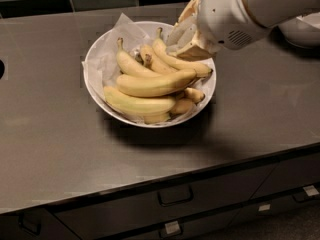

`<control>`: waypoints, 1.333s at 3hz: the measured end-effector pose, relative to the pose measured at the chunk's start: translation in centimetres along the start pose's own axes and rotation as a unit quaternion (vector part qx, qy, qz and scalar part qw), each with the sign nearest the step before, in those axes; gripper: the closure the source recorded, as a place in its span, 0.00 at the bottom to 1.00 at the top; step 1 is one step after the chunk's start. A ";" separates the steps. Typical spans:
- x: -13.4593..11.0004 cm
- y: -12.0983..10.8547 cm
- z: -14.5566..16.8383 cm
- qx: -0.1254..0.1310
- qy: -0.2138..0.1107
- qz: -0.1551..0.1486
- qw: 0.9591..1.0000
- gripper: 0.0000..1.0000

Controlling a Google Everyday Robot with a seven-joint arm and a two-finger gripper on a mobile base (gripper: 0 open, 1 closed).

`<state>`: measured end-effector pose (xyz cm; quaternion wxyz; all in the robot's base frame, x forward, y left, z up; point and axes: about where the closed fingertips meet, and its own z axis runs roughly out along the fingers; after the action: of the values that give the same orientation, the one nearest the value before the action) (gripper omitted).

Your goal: Pick banana from white bowl

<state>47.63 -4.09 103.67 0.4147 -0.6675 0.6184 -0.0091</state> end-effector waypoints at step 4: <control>-0.5 0.0 0.2 -0.007 0.001 -0.003 1.000 0.23</control>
Offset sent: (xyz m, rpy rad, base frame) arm 0.0000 0.0000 0.0000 0.0000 0.0000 0.0000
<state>47.66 -3.57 103.78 0.4090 -0.6723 0.6170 -0.0064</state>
